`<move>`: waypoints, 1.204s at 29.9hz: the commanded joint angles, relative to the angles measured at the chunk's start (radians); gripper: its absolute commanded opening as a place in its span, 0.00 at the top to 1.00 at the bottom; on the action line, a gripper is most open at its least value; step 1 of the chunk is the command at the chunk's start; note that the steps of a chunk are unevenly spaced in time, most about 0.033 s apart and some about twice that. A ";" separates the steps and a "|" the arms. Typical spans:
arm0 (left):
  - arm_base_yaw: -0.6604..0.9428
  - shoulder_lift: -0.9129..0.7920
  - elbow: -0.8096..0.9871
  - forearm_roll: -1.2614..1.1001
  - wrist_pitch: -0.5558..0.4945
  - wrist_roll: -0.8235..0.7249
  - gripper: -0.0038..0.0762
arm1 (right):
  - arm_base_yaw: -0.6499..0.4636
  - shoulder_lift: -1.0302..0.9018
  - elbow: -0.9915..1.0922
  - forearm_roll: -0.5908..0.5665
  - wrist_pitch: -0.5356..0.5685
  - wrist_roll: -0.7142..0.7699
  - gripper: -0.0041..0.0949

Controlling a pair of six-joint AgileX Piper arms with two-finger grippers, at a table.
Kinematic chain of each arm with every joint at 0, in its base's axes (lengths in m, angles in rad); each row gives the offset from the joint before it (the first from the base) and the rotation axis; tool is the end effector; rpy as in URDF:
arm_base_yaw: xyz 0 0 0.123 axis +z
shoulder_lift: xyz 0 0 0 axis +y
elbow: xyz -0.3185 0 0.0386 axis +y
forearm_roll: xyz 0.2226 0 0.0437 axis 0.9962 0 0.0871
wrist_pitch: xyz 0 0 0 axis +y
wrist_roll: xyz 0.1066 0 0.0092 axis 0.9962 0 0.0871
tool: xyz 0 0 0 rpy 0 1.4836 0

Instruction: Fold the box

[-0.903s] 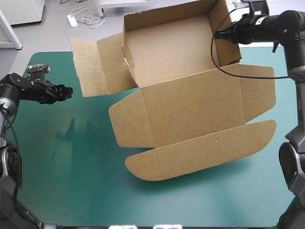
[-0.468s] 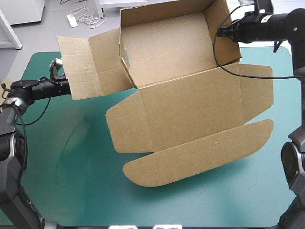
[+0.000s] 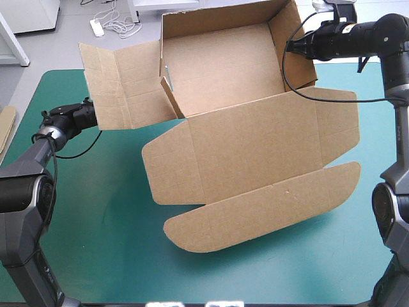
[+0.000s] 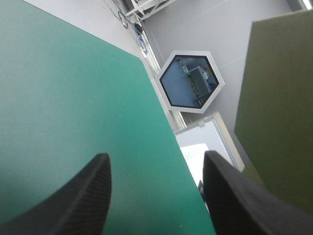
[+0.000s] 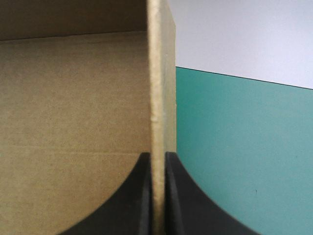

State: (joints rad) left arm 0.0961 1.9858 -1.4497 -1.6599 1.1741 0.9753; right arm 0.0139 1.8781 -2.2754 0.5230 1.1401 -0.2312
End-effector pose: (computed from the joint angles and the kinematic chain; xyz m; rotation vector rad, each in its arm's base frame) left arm 0.4259 -0.0577 0.3128 0.0344 1.9354 -1.5382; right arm 0.3995 0.0541 0.4875 -0.2787 2.1224 0.5203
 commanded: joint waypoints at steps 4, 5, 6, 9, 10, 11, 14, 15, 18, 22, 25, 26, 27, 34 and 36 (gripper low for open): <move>-0.039 -0.091 -0.067 -0.134 0.126 -0.018 0.45 | -0.007 -0.029 -0.029 -0.003 -0.081 0.011 0.98; -0.039 -0.093 -0.071 -0.147 0.126 -0.018 0.45 | -0.007 -0.027 -0.029 -0.013 -0.086 0.011 0.98; -0.043 -0.098 -0.073 -0.163 0.126 -0.018 0.45 | -0.007 -0.027 -0.029 -0.020 -0.090 0.013 0.98; -0.050 -0.106 -0.086 -0.179 0.126 -0.025 0.45 | -0.007 -0.027 -0.029 -0.033 -0.102 0.014 0.98; -0.055 -0.112 -0.090 -0.179 0.126 -0.035 0.45 | -0.007 -0.027 -0.029 -0.035 -0.103 0.014 0.98; -0.060 -0.114 -0.093 -0.182 0.126 -0.041 0.45 | -0.007 -0.027 -0.029 -0.035 -0.103 0.014 0.98; -0.071 -0.122 -0.104 -0.183 0.126 -0.054 0.45 | -0.007 -0.027 -0.029 -0.035 -0.104 0.014 0.98; -0.071 -0.128 -0.106 -0.183 0.126 -0.054 0.45 | -0.007 -0.027 -0.029 -0.035 -0.104 0.014 0.98; -0.079 -0.145 -0.117 -0.183 0.126 -0.054 0.45 | -0.007 -0.027 -0.029 -0.047 -0.104 0.023 0.98; -0.081 -0.165 -0.145 -0.174 0.126 -0.073 0.45 | -0.007 -0.023 -0.029 -0.070 -0.104 0.032 0.98; -0.081 -0.172 -0.175 -0.150 0.126 -0.090 0.45 | -0.007 -0.019 -0.029 -0.068 -0.104 0.032 0.98; -0.084 -0.172 -0.182 -0.147 0.126 -0.097 0.45 | -0.007 -0.019 -0.029 -0.068 -0.106 0.032 0.98; -0.088 -0.172 -0.191 -0.147 0.126 -0.105 0.45 | -0.007 -0.019 -0.029 -0.068 -0.107 0.032 0.98; -0.110 -0.172 -0.278 -0.078 0.105 -0.154 0.45 | -0.007 -0.019 -0.029 -0.069 -0.111 0.032 0.98; -0.112 -0.172 -0.309 -0.048 0.098 -0.173 0.44 | -0.007 -0.014 -0.029 -0.071 -0.106 0.032 0.98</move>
State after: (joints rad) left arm -0.0062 1.8751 -1.6922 -1.6618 1.1954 0.8307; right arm 0.0129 1.9151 -2.2754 0.4120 1.0991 -0.2087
